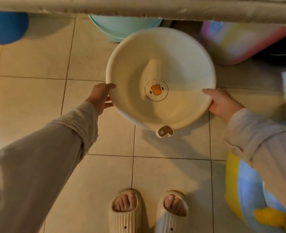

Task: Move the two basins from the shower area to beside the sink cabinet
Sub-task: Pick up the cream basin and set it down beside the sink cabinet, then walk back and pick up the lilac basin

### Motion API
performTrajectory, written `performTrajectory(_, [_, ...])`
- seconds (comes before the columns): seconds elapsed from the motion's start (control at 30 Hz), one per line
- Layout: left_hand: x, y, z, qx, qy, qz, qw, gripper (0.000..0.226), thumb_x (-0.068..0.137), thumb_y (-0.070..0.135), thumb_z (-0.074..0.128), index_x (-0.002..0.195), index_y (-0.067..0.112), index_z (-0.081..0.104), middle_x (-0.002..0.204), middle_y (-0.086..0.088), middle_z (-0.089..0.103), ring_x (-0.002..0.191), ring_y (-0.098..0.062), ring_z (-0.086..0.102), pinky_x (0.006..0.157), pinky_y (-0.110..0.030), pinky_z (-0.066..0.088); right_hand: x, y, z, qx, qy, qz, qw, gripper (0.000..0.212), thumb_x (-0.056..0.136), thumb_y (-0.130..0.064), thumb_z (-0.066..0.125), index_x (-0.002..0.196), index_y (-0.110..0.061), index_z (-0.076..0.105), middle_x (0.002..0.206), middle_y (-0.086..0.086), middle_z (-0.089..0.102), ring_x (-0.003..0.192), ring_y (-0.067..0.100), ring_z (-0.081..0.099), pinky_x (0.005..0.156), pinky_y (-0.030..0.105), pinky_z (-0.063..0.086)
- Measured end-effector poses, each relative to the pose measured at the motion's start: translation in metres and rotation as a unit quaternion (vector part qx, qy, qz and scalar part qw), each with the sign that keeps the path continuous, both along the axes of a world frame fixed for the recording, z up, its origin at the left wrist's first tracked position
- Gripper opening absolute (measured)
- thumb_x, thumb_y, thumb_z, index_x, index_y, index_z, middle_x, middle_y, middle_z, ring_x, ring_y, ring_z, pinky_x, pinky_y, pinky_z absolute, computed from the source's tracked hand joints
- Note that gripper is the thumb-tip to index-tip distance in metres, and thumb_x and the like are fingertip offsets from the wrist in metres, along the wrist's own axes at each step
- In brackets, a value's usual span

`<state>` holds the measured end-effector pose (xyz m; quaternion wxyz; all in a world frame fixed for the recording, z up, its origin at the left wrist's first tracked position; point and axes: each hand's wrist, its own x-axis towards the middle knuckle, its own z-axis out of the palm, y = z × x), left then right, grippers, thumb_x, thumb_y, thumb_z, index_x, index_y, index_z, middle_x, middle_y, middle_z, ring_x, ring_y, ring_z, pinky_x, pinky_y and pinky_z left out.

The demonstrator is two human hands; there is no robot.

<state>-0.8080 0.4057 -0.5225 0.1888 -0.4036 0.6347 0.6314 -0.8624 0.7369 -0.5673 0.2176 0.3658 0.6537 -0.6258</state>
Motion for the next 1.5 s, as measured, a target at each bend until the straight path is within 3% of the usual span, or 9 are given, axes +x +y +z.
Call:
performTrajectory(0.27, [0.106, -0.007, 0.103, -0.012, -0.127, -0.033, 0.991, 0.037, 0.094, 0.016, 0.047, 0.127, 0.001, 0.051, 0.116, -0.010, 0.056, 0.103, -0.028, 0.056, 0.095, -0.044, 0.046, 0.100, 0.000, 0.108, 0.080, -0.149, 0.051, 0.984, 0.029, 0.091, -0.018, 0.055, 0.120, -0.014, 0.052, 0.115, 0.010, 0.053, 0.103, 0.023, 0.053, 0.074, 0.038, 0.051])
performTrajectory(0.47, [0.257, -0.007, 0.252, 0.008, -0.290, -0.030, 0.957, 0.036, 0.096, 0.014, 0.044, 0.127, -0.002, 0.052, 0.110, -0.012, 0.057, 0.099, -0.027, 0.054, 0.074, -0.035, 0.046, 0.257, -0.013, 0.282, 0.061, -0.251, 0.077, 0.963, 0.011, 0.094, -0.007, 0.049, 0.089, -0.015, 0.055, 0.081, 0.008, 0.056, 0.067, 0.017, 0.054, 0.062, 0.030, 0.043])
performTrajectory(0.63, [0.359, -0.002, 0.396, 0.014, -0.392, -0.032, 0.919, 0.026, 0.096, 0.006, 0.040, 0.115, -0.002, 0.056, 0.083, -0.013, 0.060, 0.056, -0.021, 0.061, 0.059, -0.026, 0.035, 0.364, -0.009, 0.440, 0.114, -0.295, 0.133, 0.939, 0.012, 0.092, -0.010, 0.051, 0.096, -0.006, 0.062, 0.098, 0.018, 0.065, 0.080, 0.025, 0.061, 0.067, 0.037, 0.052])
performTrajectory(0.87, [0.389, 0.013, 0.517, 0.035, -0.316, 0.011, 0.948, 0.012, 0.095, 0.008, 0.046, 0.100, 0.002, 0.055, 0.082, -0.011, 0.060, 0.065, -0.022, 0.055, 0.052, -0.023, 0.043, 0.378, 0.005, 0.538, 0.187, -0.219, 0.328, 0.900, 0.019, 0.089, -0.017, 0.056, 0.102, -0.009, 0.067, 0.099, 0.008, 0.066, 0.100, 0.026, 0.061, 0.090, 0.035, 0.048])
performTrajectory(1.0, [0.401, 0.016, 0.544, 0.030, -0.259, 0.127, 0.957, 0.014, 0.096, 0.007, 0.044, 0.090, 0.005, 0.057, 0.078, -0.007, 0.061, 0.057, -0.020, 0.061, 0.044, -0.019, 0.046, 0.333, 0.020, 0.545, 0.133, -0.266, 0.310, 0.903, 0.029, 0.092, -0.006, 0.045, 0.065, -0.014, 0.048, 0.066, 0.009, 0.046, 0.060, 0.023, 0.046, 0.056, 0.032, 0.036])
performTrajectory(1.1, [0.422, 0.024, 0.551, 0.033, -0.219, 0.232, 0.947, 0.016, 0.096, 0.008, 0.044, 0.089, 0.006, 0.058, 0.079, -0.008, 0.062, 0.066, -0.023, 0.058, 0.059, -0.027, 0.045, 0.292, 0.017, 0.550, 0.155, -0.237, 0.380, 0.881, 0.027, 0.091, -0.002, 0.047, 0.066, -0.010, 0.050, 0.066, 0.010, 0.049, 0.057, 0.022, 0.045, 0.056, 0.029, 0.035])
performTrajectory(1.23, [0.467, 0.054, 0.546, 0.064, -0.206, 0.344, 0.914, 0.018, 0.094, 0.006, 0.045, 0.083, 0.007, 0.058, 0.077, -0.009, 0.061, 0.064, -0.024, 0.055, 0.058, -0.028, 0.042, 0.255, -0.021, 0.562, 0.136, -0.186, 0.441, 0.867, 0.013, 0.091, -0.001, 0.048, 0.080, -0.005, 0.053, 0.070, 0.011, 0.048, 0.059, 0.021, 0.044, 0.054, 0.026, 0.032])
performTrajectory(1.4, [0.556, 0.101, 0.534, 0.081, -0.288, 0.483, 0.823, 0.023, 0.092, 0.007, 0.048, 0.108, -0.005, 0.059, 0.095, -0.020, 0.066, 0.072, -0.028, 0.057, 0.067, -0.034, 0.043, 0.248, -0.115, 0.566, 0.165, -0.145, 0.607, 0.763, 0.020, 0.087, 0.003, 0.045, 0.071, -0.006, 0.050, 0.070, 0.013, 0.046, 0.056, 0.019, 0.042, 0.052, 0.024, 0.029])
performTrajectory(1.5, [0.553, 0.130, 0.513, 0.165, -0.200, 0.613, 0.747, 0.042, 0.090, 0.016, 0.050, 0.128, -0.003, 0.050, 0.122, -0.027, 0.061, 0.080, -0.021, 0.061, 0.078, -0.044, 0.048, 0.256, -0.183, 0.574, 0.151, -0.092, 0.700, 0.692, 0.010, 0.090, -0.005, 0.049, 0.086, -0.009, 0.057, 0.080, 0.011, 0.057, 0.066, 0.018, 0.051, 0.055, 0.026, 0.040])
